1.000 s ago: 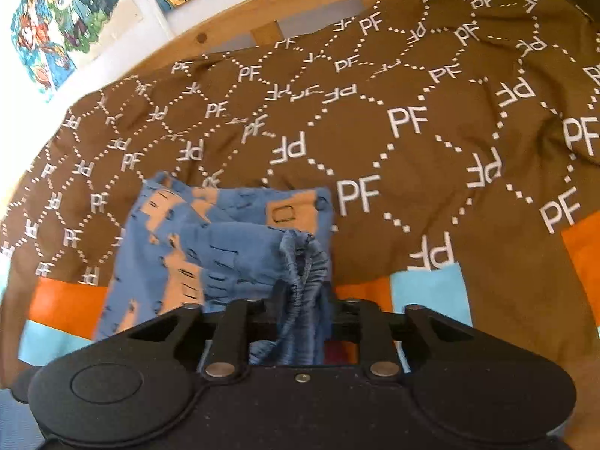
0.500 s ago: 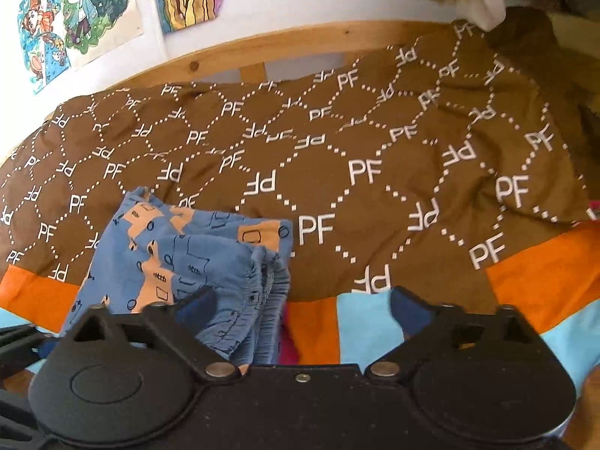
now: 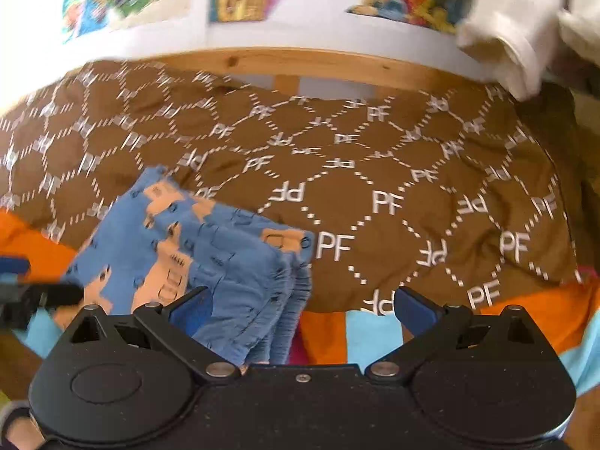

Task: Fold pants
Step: 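Open both grippers and lift them off the folded pants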

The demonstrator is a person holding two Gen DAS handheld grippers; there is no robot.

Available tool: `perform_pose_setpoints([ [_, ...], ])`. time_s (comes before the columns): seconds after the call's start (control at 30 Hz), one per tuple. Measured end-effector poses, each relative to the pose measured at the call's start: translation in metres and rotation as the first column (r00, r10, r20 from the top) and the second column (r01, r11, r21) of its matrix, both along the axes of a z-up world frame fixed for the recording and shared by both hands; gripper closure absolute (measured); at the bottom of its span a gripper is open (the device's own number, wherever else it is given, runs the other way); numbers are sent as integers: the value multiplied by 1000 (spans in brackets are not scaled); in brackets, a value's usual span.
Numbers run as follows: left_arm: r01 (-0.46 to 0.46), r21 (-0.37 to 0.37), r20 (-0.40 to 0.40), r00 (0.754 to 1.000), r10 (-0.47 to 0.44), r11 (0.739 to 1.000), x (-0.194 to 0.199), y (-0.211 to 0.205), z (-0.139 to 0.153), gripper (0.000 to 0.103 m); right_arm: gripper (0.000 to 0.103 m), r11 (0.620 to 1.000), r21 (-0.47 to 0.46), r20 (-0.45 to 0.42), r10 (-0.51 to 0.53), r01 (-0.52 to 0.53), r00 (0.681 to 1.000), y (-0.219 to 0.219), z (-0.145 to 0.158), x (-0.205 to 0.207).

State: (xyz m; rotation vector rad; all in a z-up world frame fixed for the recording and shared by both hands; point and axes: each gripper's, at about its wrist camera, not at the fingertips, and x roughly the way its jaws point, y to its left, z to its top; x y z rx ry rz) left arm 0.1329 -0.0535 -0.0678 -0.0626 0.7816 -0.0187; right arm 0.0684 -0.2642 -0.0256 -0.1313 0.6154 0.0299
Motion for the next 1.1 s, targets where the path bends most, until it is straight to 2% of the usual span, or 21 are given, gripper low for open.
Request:
perform_pose_setpoints([
  [0.13,-66,69,-106,992,73,995,11,8,-28,0,1,984,-162,-36,65,-70,997,15,-22,-1],
  [0.2,-73,41,-93,993,76,997,9,13,-34,0,1,968,-223,-61,104,-115,993,15,-36,-2],
  [0.4,-75,56,-91,993,80,996,11,10,-35,0,1,980,-149,-43,124,-129,991,0,-35,-12],
  [0.6,-84,63,-77,993,89,994,7,6,-36,0,1,987,-134,55,93,-84,994,-1,-15,-12],
  [0.67,-84,64,-74,993,88,994,6,6,-36,0,1,989,-135,40,72,-66,997,-1,-17,-5],
  [0.77,-77,60,-79,994,81,995,7,7,-36,0,1,985,-163,-35,52,-57,998,-4,-35,5],
  [0.87,-66,48,-115,991,71,997,11,11,-33,0,1,997,-77,-25,12,-13,1000,-15,-33,0],
  [0.97,-101,-1,-163,982,100,995,16,22,-21,0,1,998,-58,31,-5,7,1000,-22,-20,-6],
  [1.03,-158,-51,-115,982,151,986,17,31,-8,0,1,998,-55,65,8,-4,998,-25,-10,-6],
  [1.1,-167,-80,-42,986,164,983,24,35,3,0,1,999,-42,90,15,-12,996,-27,-3,-2],
])
